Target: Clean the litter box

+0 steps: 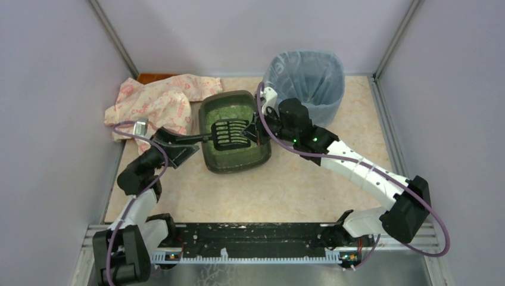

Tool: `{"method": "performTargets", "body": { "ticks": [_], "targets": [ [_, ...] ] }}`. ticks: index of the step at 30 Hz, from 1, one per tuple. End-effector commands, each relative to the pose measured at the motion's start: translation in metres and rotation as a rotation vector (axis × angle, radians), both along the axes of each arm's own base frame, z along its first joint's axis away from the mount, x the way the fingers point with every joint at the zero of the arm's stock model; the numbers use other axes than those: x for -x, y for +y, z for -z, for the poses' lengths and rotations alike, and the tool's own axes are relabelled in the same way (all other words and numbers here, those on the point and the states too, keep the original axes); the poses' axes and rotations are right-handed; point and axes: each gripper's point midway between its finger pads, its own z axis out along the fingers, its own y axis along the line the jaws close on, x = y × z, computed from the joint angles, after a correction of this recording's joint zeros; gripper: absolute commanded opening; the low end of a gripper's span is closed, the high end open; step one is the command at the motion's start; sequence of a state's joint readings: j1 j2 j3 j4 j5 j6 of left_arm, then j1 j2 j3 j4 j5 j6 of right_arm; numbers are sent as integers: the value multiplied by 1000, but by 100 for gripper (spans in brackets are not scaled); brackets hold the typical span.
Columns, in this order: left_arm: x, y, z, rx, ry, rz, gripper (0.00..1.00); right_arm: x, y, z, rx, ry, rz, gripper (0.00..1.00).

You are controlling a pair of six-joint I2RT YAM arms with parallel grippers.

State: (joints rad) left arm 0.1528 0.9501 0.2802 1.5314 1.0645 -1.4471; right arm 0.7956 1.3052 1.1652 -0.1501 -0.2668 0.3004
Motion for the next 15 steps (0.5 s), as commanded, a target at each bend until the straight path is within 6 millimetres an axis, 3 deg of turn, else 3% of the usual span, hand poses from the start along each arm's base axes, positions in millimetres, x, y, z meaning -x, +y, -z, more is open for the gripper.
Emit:
{"method": "performTargets", "body": {
  "ticks": [1,6,8,11,15],
  "targets": [
    [3,0,-13,4,-77,-13,76,1,1,-20,-56,-42,2,0],
    [5,-2,-10,-10,-73,1,38,0,2,-22,-60,-45,0,0],
    [6,-2,-8,-14,-69,4,32,0,3,-23,-63,-45,-3,0],
    [5,-2,-6,-13,-59,1,32,0,4,-21,-61,-42,-7,0],
    [3,-1,-4,-10,-52,-5,9,1,5,-19,-61,-37,-10,0]
  ]
}}
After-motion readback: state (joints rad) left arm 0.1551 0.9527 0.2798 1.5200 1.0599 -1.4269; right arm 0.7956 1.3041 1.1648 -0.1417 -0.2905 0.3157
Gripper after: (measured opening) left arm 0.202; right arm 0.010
